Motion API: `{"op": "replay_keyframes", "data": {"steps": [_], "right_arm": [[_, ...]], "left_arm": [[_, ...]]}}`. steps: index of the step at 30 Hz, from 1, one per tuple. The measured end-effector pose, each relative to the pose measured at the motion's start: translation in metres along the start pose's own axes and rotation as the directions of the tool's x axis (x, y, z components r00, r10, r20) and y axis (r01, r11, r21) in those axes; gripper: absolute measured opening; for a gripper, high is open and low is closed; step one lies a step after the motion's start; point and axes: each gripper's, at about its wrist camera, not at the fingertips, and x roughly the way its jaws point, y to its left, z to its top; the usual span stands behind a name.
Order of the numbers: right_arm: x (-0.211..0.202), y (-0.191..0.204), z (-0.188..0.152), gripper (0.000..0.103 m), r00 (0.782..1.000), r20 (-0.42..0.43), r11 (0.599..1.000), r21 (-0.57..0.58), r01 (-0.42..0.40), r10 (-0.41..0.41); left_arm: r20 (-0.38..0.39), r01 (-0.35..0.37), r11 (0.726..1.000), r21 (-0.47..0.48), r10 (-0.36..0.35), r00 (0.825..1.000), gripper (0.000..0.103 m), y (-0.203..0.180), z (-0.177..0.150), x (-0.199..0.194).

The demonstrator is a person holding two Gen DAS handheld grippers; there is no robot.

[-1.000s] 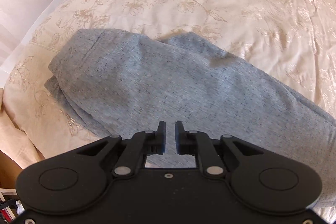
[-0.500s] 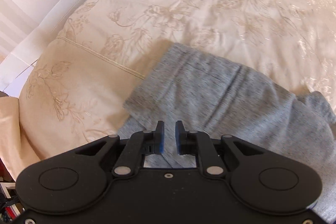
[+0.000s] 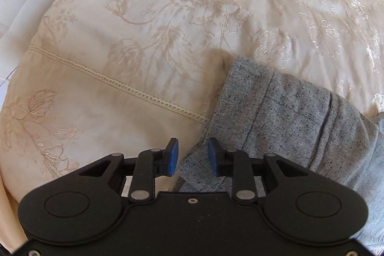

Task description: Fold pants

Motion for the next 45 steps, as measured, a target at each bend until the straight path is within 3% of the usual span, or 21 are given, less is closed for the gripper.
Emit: {"op": "replay_keyframes", "data": {"steps": [6, 11, 12, 14, 15, 21, 27, 32, 38, 42, 45], "right_arm": [[0.001, 0.019, 0.003, 0.021, 1.0, -0.015, 1.0, -0.014, -0.017, 0.017], [0.009, 0.033, 0.007, 0.021, 0.999, -0.025, 0.999, -0.041, -0.036, 0.035], [0.01, 0.035, 0.007, 0.021, 0.999, -0.028, 0.998, -0.044, -0.039, 0.038], [0.012, 0.04, 0.007, 0.021, 0.998, -0.035, 0.998, -0.052, -0.047, 0.045], [0.012, 0.042, 0.006, 0.021, 0.998, -0.036, 0.997, -0.059, -0.048, 0.046], [0.012, 0.054, 0.0, 0.021, 0.997, -0.047, 0.994, -0.084, -0.063, 0.059], [0.027, 0.064, 0.015, 0.022, 0.995, -0.054, 0.992, -0.087, -0.09, 0.086], [0.054, 0.082, 0.058, 0.024, 0.995, -0.017, 0.987, -0.128, -0.101, 0.1], [0.109, 0.1, 0.104, 0.028, 0.996, -0.037, 0.985, -0.148, -0.091, 0.086], [0.147, 0.11, 0.12, 0.029, 0.993, -0.095, 0.977, -0.194, -0.09, 0.073], [0.17, 0.113, 0.118, 0.031, 0.981, -0.183, 0.969, -0.224, -0.106, 0.065]], "left_arm": [[0.025, 0.109, 0.988, -0.109, -0.107, 0.994, 0.039, 0.023, -0.001, -0.008], [0.0, 0.101, 0.995, -0.016, -0.101, 0.995, 0.042, 0.012, -0.007, -0.003], [0.002, 0.096, 0.995, -0.015, -0.096, 0.995, 0.037, 0.011, -0.008, -0.002], [0.03, 0.098, 0.995, -0.023, -0.097, 0.995, 0.004, 0.01, -0.009, -0.007], [0.035, 0.098, 0.995, -0.029, -0.097, 0.995, 0.003, 0.01, -0.01, -0.012], [0.077, 0.131, 0.982, -0.133, -0.121, 0.99, 0.002, 0.034, -0.042, -0.069], [0.016, 0.106, 0.988, -0.109, -0.105, 0.994, 0.003, 0.037, -0.064, -0.046], [-0.009, 0.065, 0.997, -0.05, -0.065, 0.998, 0.003, 0.023, -0.073, -0.03], [-0.024, 0.077, 0.993, -0.094, -0.08, 0.997, 0.003, 0.035, -0.074, -0.023], [-0.026, 0.072, 0.993, -0.089, -0.075, 0.997, 0.003, 0.034, -0.075, -0.021], [-0.027, 0.068, 0.994, -0.088, -0.071, 0.997, 0.004, 0.035, -0.077, -0.021]]}}
